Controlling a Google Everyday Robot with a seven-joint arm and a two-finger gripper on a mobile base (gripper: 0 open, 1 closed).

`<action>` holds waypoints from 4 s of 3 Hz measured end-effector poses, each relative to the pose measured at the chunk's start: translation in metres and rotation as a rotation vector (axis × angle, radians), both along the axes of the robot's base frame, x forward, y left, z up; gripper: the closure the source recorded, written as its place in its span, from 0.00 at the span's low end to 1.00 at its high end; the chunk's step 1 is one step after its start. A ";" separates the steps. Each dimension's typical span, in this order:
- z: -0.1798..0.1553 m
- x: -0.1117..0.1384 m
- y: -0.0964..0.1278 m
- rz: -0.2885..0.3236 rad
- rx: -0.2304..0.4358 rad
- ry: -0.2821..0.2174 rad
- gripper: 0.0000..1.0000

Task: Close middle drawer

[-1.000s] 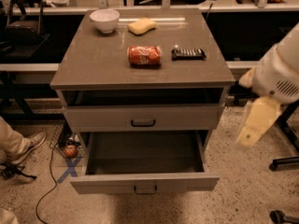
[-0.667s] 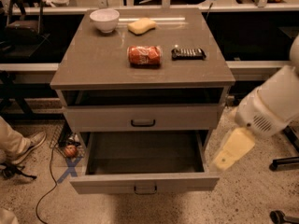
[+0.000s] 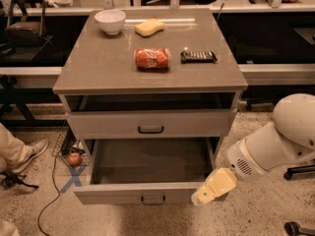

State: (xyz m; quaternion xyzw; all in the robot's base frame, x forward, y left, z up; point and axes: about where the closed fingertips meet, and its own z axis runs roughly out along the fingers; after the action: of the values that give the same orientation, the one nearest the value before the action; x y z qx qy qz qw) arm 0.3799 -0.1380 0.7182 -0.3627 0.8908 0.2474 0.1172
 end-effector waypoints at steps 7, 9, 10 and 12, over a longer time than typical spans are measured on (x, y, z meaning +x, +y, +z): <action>-0.345 0.030 0.017 -0.433 0.048 0.384 1.00; -0.377 0.067 0.019 -0.513 0.076 0.347 1.00; -0.377 0.070 0.018 -0.527 0.094 0.336 1.00; -0.348 0.134 -0.008 -0.607 0.186 0.132 1.00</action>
Offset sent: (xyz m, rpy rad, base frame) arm 0.0056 0.0202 -0.0938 0.0639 0.1673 -0.0384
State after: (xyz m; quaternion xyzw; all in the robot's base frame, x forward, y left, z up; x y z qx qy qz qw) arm 0.5142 -0.1455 0.3707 -0.0513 0.9376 0.3044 0.1601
